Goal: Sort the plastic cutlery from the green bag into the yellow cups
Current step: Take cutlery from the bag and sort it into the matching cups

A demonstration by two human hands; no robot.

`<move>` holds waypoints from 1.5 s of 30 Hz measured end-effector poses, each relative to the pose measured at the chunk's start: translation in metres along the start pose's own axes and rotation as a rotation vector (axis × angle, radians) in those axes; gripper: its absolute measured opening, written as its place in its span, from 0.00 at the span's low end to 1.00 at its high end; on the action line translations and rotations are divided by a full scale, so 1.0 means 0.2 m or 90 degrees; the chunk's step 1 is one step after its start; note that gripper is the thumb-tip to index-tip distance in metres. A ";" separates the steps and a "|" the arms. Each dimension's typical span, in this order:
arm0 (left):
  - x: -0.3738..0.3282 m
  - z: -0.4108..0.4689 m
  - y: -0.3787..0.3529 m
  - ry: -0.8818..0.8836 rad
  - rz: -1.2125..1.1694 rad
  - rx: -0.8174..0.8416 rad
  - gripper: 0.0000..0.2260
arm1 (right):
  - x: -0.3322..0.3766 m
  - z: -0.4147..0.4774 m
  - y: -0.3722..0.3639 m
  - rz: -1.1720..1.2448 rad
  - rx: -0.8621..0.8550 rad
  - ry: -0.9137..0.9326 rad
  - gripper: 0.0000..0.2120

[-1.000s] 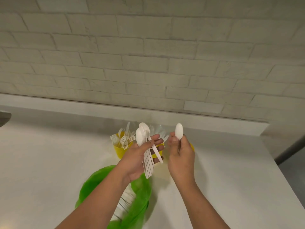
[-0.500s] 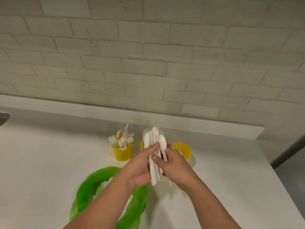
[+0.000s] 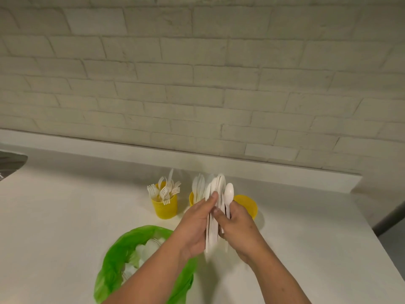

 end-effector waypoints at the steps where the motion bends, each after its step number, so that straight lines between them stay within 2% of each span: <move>1: 0.01 0.00 0.00 -0.006 -0.013 -0.012 0.18 | -0.02 0.00 0.00 0.001 -0.015 -0.004 0.10; 6: 0.07 0.02 0.03 -0.022 -0.024 -0.067 0.16 | -0.09 -0.03 0.01 -0.005 -0.079 -0.013 0.09; 12: 0.03 0.10 -0.03 -0.022 0.042 -0.119 0.12 | 0.04 0.00 0.12 -0.257 -0.115 0.036 0.07; 18: 0.02 0.17 -0.16 -0.058 0.018 -0.126 0.13 | 0.11 0.05 0.28 -0.302 -0.162 0.042 0.08; 23: 0.02 0.25 -0.16 -0.077 0.029 -0.132 0.15 | 0.08 0.11 0.52 -0.183 -0.225 0.045 0.08; 28: -0.07 0.33 -0.17 -0.114 0.119 -0.142 0.14 | 0.02 0.25 0.61 0.038 -0.157 0.097 0.08; 31: -0.13 0.37 -0.19 -0.106 0.143 -0.153 0.09 | -0.03 0.33 0.61 0.207 -0.137 0.069 0.09; 33: -0.15 0.40 -0.19 -0.112 0.151 -0.158 0.13 | -0.08 0.38 0.59 0.262 -0.141 0.041 0.05; 35: -0.16 0.43 -0.18 -0.122 0.149 -0.166 0.20 | -0.12 0.43 0.57 0.229 -0.162 0.046 0.04; 37: -0.18 0.46 -0.18 -0.130 0.149 -0.179 0.23 | -0.15 0.47 0.58 0.131 -0.200 0.052 0.10; 39: -0.19 0.48 -0.17 -0.137 0.146 -0.193 0.23 | -0.18 0.50 0.58 0.030 -0.227 0.020 0.17; 42: -0.17 0.53 -0.15 -0.147 0.145 -0.196 0.23 | -0.26 0.52 0.54 -0.023 -0.210 -0.043 0.23; 45: -0.17 0.55 -0.14 -0.161 0.196 -0.208 0.20 | -0.30 0.51 0.51 -0.087 -0.170 -0.029 0.22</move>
Point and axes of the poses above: each hand's wrist, its own z-axis towards the middle knuckle, its own y-axis out of the back of the hand, x = y × z, the point moved 7 cm from there along z, towards the middle knuckle, and after that the axes turned 6 degrees about y, right-handed, at the moved point
